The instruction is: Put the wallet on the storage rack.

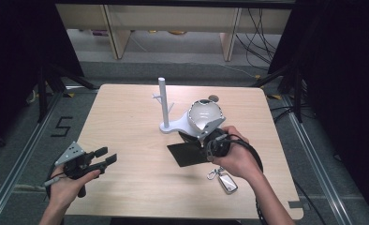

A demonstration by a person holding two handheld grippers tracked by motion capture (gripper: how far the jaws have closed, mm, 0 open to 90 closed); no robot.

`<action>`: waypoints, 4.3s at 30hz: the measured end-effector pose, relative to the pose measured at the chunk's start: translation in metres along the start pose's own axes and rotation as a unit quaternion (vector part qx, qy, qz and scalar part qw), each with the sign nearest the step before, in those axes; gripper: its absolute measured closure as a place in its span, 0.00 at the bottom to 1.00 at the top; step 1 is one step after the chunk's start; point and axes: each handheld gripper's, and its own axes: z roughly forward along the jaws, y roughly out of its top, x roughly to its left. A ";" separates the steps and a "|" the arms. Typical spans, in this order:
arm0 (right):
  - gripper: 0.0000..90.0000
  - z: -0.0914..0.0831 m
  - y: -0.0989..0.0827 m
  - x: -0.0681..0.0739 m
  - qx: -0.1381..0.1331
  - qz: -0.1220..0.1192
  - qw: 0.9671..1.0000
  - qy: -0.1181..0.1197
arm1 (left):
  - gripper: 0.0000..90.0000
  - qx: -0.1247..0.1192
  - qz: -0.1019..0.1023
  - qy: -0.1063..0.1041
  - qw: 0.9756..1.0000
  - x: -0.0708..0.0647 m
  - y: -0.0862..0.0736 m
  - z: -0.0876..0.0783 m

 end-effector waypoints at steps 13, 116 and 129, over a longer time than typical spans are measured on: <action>0.92 -0.011 0.003 -0.027 0.035 -0.054 0.996 -0.054 | 0.49 0.003 -0.005 -0.004 1.000 -0.005 -0.002 0.009; 0.75 0.028 0.045 -0.118 0.035 -0.042 0.977 -0.205 | 0.47 0.010 -0.028 -0.018 0.999 -0.004 -0.009 0.011; 0.61 0.012 0.011 -0.112 -0.008 0.040 0.985 -0.166 | 0.38 -0.001 -0.048 -0.008 0.999 -0.004 -0.009 0.013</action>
